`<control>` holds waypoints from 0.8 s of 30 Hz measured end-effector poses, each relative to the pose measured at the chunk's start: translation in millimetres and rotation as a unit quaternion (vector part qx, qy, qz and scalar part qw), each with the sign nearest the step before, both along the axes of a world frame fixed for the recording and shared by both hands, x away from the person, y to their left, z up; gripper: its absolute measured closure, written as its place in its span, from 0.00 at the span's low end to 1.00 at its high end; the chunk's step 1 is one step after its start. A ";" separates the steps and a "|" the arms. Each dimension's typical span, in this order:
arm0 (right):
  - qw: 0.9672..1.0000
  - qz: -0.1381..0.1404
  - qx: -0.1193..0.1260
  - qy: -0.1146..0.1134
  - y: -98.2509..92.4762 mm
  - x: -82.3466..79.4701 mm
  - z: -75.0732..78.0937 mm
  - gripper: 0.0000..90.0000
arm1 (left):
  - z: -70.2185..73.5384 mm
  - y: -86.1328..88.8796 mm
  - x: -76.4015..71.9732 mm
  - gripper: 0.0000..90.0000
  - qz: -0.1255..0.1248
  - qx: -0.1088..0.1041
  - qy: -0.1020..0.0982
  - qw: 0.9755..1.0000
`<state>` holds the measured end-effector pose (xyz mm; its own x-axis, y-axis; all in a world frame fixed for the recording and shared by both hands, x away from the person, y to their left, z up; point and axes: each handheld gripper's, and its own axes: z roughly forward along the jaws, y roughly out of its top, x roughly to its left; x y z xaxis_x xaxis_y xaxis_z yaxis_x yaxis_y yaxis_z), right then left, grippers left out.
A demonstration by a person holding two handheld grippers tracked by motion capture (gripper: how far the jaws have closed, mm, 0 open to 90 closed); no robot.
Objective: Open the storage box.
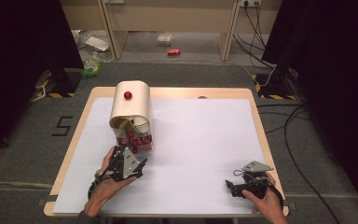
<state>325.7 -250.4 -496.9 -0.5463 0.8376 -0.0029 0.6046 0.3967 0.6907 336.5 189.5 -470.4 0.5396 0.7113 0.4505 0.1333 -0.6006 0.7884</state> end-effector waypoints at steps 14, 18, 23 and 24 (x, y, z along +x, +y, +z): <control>1.000 0.000 0.000 0.000 0.0 -0.1 0.0 0.00 | 3.3 1.9 -7.8 0.24 0.001 -0.037 0.019 0.999; 1.000 0.000 0.000 0.000 0.0 -0.1 0.0 0.00 | 4.2 2.4 -11.9 0.25 0.002 -0.048 0.025 0.999; 1.000 0.000 0.000 -0.001 0.0 -0.1 -0.1 0.00 | 5.3 3.6 -17.1 0.25 0.004 -0.065 0.039 0.997; 1.000 0.000 0.000 0.000 0.0 -0.1 0.0 0.00 | 5.1 4.1 -17.6 0.25 0.002 -0.067 0.040 0.997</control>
